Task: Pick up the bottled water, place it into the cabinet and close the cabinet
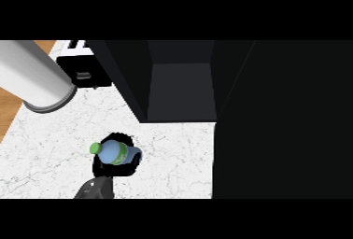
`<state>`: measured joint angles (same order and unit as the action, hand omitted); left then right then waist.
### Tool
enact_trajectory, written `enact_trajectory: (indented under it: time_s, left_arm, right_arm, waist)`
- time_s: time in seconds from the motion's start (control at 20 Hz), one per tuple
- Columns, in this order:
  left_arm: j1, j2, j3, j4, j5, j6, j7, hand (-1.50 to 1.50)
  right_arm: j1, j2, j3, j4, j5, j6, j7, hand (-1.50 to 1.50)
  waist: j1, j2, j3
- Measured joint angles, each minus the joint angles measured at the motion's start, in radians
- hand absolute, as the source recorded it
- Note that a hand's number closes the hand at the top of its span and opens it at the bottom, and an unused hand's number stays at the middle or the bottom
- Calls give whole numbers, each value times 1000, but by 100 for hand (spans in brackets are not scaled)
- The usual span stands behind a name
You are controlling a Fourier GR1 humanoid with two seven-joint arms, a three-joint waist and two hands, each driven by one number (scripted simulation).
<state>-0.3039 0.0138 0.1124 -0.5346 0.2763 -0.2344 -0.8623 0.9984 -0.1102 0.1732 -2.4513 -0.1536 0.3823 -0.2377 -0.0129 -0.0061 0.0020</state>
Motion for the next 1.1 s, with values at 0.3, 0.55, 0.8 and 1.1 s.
enact_trajectory:
  time_s: [0.3, 0.55, 0.8, 1.1]
  left_arm:
    - [9, -10, -167, -174, 125, 109, 132, 150]
    - [-14, -13, -302, -338, 171, 293, 229, 150]
    - [-108, -13, -411, -398, 192, 476, 290, 150]
    - [-262, -14, -487, -394, 222, 646, 397, 150]
  right_arm:
    - [-14, -5, -18, -3, -1, 0, 10, -150]
    - [-38, 8, -17, 2, 2, -11, 21, -150]
    - [-49, 8, -25, 4, 0, -5, 23, -150]
    - [-49, 13, -46, 5, -7, 2, 17, -150]
  waist:
    - [5, -1, -1]
    - [6, 0, -1]
    - [-4, 3, -2]
    - [-13, 6, -2]
